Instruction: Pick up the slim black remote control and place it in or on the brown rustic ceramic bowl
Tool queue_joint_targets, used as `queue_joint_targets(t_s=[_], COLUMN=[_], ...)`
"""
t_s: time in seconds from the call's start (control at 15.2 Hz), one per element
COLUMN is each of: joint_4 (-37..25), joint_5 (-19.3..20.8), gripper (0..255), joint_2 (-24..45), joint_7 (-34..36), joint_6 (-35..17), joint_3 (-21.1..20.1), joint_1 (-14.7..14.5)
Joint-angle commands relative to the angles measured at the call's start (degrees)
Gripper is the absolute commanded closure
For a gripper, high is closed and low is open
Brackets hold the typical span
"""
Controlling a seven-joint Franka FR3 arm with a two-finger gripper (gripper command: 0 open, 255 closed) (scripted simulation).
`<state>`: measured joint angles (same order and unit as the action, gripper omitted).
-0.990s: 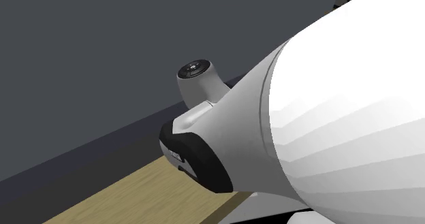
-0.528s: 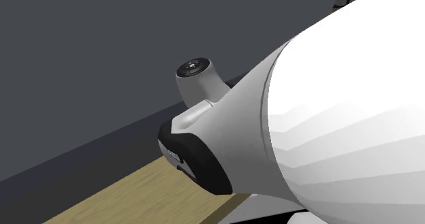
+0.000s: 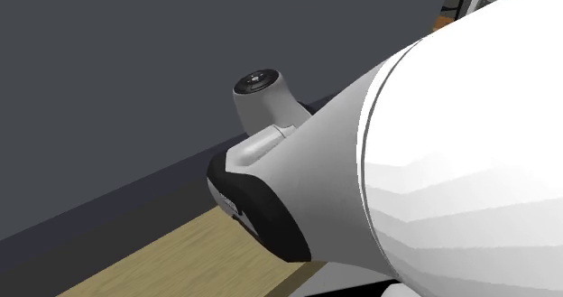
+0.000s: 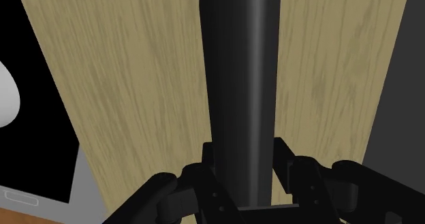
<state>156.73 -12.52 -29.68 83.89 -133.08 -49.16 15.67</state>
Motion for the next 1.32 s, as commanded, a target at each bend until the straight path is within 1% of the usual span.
queue_joint_targets(t_s=[0.0, 0.59, 1.25], joint_4=[-0.7, -4.3, -9.5], joint_5=[-0.2, -0.5, 0.4], gripper=[255, 255, 255], joint_2=[-1.2, -6.3, -10.0], joint_7=[-0.6, -3.0, -4.9], joint_6=[1.9, 10.6, 19.3], joint_3=[1.0, 5.4, 9.3], joint_1=[-0.6, -2.6, -3.3])
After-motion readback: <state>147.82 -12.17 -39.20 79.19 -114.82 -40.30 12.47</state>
